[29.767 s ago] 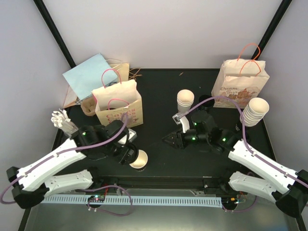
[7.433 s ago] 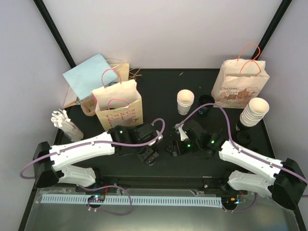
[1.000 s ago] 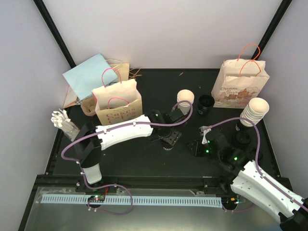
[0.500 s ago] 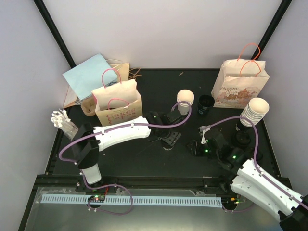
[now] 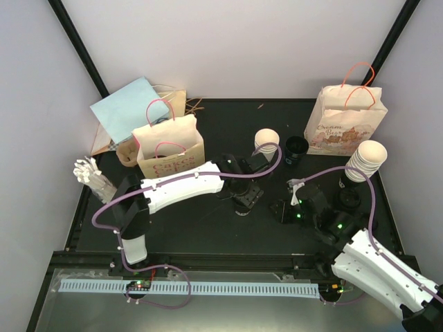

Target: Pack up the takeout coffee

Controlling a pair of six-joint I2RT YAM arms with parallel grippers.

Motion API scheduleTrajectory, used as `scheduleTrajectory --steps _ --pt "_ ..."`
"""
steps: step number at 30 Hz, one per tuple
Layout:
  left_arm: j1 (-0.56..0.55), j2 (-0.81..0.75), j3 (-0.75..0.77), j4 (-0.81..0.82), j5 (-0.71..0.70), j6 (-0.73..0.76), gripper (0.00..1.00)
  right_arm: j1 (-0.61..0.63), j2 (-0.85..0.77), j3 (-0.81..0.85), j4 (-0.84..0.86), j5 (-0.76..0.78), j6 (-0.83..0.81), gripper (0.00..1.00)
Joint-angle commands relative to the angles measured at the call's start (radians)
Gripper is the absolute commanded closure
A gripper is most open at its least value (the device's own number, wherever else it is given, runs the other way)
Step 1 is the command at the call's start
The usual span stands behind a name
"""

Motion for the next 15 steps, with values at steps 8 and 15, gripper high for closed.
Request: scheduleTrajectory --steps 8,15 --pt "0.002 0.010 0.104 -0.075 0.013 0.029 0.22 -0.005 -0.022 0.046 -0.019 0.015 -0.020 0.59" --pt "0.002 0.022 0.105 -0.084 0.018 0.032 0.23 -0.005 -0.037 0.059 -0.035 0.015 -0.017 0.59"
